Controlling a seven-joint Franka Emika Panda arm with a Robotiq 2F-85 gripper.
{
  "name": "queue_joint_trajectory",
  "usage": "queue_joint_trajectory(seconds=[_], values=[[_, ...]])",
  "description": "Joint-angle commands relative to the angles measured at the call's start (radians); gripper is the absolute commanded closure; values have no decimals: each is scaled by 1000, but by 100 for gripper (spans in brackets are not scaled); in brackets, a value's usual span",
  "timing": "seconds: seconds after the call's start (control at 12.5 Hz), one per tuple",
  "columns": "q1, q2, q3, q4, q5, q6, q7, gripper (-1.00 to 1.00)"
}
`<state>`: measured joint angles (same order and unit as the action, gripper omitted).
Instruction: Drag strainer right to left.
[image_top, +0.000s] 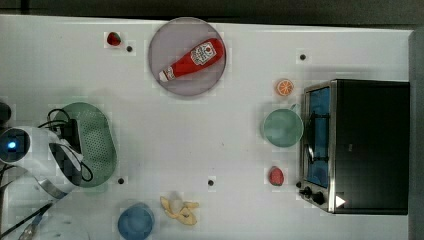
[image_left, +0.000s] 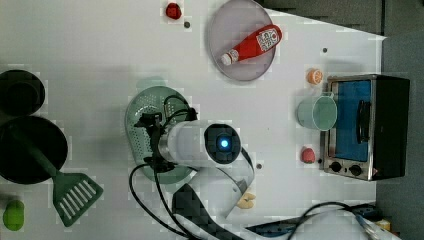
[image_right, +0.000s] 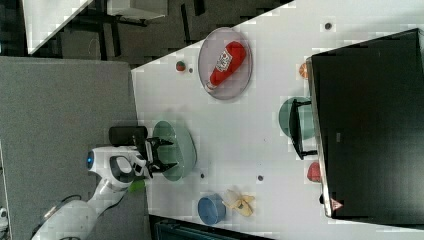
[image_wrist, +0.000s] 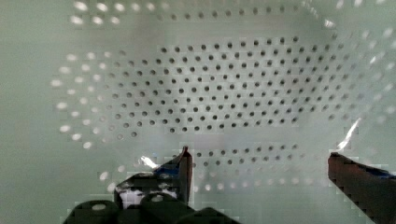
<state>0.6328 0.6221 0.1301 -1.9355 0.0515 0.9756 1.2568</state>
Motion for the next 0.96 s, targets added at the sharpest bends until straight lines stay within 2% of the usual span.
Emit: queue_joint_trajectory(seconds=[0.08,0.4,0.64,0.8,0.96], values=[[-52,-232,-122,16,0,-188,-270,-100],[-89,-496,-373,52,-2,-498,-721,-100],[-109,-631,-560,83,-24,-670,-1028,-100],[-115,-692,-658,86,-72,-731,-1170,-100],[-117,-730,-707,88,-127,-749,-1224,-100]])
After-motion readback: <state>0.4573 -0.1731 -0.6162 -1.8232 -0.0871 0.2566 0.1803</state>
